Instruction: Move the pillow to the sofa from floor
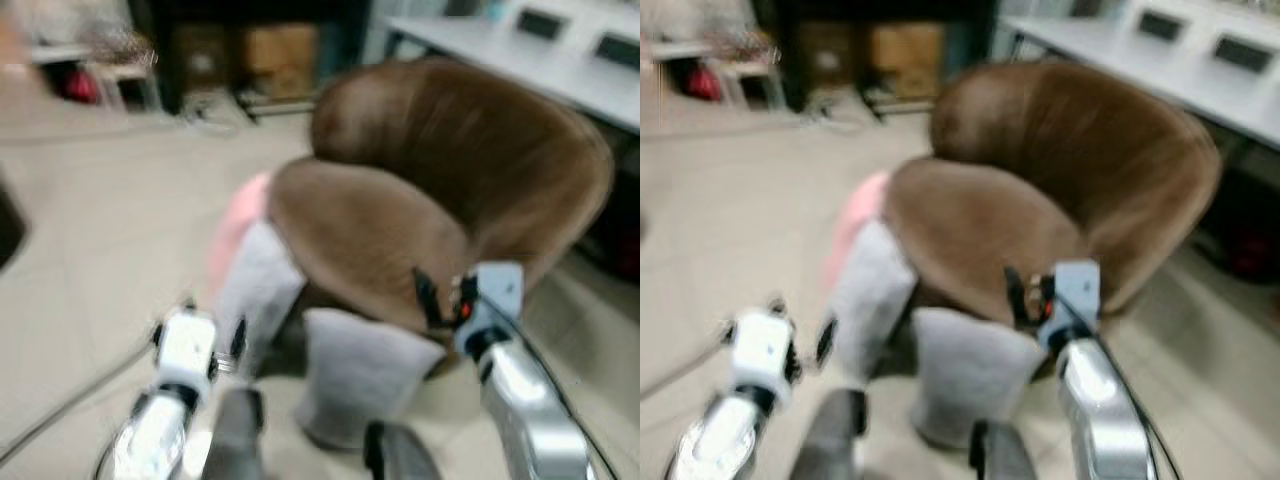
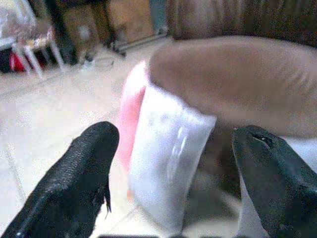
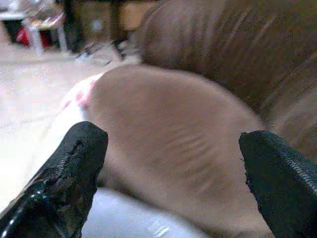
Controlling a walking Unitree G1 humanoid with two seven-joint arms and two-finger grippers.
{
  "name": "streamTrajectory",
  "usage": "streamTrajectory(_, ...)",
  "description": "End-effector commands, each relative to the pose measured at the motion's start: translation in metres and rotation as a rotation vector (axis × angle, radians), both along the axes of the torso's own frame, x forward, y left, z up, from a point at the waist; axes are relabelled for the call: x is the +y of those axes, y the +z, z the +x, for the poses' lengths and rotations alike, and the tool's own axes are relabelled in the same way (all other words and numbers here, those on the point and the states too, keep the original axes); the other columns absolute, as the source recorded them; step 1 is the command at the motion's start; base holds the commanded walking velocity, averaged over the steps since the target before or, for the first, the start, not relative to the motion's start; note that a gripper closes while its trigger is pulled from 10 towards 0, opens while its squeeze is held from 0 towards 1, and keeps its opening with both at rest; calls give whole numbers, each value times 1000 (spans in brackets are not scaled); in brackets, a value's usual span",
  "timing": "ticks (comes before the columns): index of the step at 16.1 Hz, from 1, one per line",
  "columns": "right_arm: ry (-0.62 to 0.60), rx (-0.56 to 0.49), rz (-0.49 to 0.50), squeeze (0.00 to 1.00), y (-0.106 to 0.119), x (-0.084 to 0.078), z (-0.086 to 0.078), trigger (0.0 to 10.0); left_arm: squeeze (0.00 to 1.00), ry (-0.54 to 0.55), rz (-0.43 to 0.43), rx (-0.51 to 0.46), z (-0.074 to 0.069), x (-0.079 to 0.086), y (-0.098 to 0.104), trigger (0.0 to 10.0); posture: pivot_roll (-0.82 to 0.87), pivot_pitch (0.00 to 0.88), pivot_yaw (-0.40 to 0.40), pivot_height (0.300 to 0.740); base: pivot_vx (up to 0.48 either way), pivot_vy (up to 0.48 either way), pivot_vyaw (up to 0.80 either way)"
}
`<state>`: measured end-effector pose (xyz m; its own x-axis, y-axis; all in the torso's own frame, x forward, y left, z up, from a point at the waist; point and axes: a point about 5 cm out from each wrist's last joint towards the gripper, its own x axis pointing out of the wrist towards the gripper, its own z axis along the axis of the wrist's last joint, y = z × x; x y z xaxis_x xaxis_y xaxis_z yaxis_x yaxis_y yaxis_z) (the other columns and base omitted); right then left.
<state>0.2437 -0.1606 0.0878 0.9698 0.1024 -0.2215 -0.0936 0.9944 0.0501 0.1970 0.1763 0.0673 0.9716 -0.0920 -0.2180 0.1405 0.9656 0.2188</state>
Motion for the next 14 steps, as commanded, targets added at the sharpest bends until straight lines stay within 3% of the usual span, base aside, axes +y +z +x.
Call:
streamTrajectory(1,-13,-22,-15,0,6,-5,1,10000,0,-15,-5,-64,9,-3,13,10000,28,0,-114,611,0,0,0)
streamTrajectory(4,-19,-27,-29,0,7,-6,3,10000,0,-8,-21,-62,10,-2,13,10000,25,0,-117,611,0,0,0)
streamTrajectory(7,27,-34,-73,0,7,-3,3,10000,0,-18,-18,-59,10,-1,12,10000,22,0,-107,611,294,0,0)
streamTrajectory(9,24,-36,-67,0,7,-1,2,10000,0,-30,-17,-56,11,-1,13,10000,20,0,-98,611,334,0,800)
streamTrajectory(14,-25,-28,-49,0,5,-2,-1,10000,0,-46,-20,-51,14,1,14,10000,8,0,-73,611,335,0,0)
